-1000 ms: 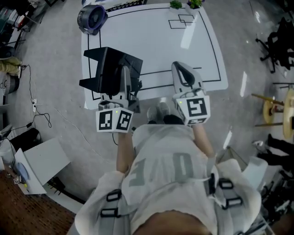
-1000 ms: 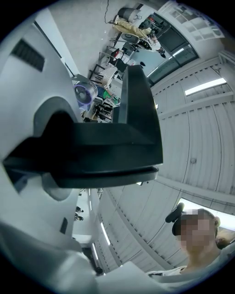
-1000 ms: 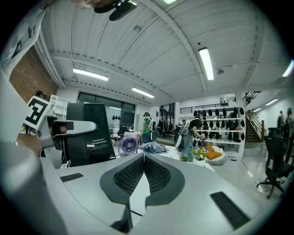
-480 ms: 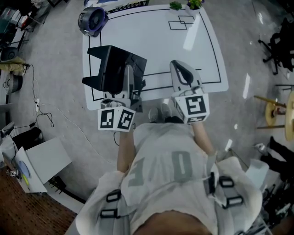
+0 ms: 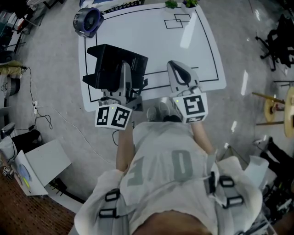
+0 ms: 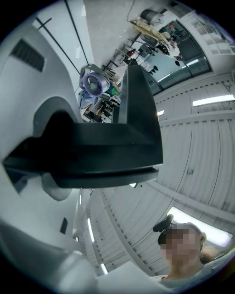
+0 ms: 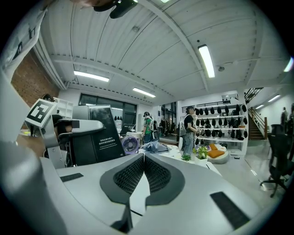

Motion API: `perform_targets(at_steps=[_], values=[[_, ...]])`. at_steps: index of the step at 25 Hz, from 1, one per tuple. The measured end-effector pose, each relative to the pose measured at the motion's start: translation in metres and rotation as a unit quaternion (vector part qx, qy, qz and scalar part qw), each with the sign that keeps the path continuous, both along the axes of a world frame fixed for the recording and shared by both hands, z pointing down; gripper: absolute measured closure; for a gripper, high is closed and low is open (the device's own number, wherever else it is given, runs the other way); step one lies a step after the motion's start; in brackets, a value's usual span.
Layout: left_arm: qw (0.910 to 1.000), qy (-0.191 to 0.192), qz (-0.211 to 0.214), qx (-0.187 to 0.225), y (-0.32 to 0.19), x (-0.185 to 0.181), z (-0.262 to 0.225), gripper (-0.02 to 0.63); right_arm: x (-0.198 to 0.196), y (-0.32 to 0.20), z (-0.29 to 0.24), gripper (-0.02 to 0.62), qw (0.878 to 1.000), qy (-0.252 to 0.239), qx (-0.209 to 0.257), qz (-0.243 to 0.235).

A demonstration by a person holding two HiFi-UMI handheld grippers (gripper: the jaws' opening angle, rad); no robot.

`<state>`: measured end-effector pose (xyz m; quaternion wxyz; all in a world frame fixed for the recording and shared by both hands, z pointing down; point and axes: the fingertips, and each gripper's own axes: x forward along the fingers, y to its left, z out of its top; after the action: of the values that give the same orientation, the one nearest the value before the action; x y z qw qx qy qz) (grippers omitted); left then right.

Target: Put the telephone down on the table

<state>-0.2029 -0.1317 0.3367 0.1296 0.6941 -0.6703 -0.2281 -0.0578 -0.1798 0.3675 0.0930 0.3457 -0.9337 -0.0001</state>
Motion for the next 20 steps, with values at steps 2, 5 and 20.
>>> perform_targets(at_steps=[2, 5, 20], values=[[0.9996, 0.029, 0.007, 0.004, -0.003, 0.001, 0.003, 0.451, 0.002, 0.001, 0.001, 0.588, 1.0, -0.001, -0.002, 0.003], [0.9978, 0.063, 0.023, 0.007, -0.01, 0.004, 0.008, 0.451, 0.006, 0.0, 0.002, 0.588, 1.0, -0.006, -0.002, 0.012], [0.9552, 0.269, 0.122, -0.019, -0.049, 0.025, 0.056, 0.451, 0.03, -0.011, 0.009, 0.588, 0.999, 0.011, -0.012, 0.044]])
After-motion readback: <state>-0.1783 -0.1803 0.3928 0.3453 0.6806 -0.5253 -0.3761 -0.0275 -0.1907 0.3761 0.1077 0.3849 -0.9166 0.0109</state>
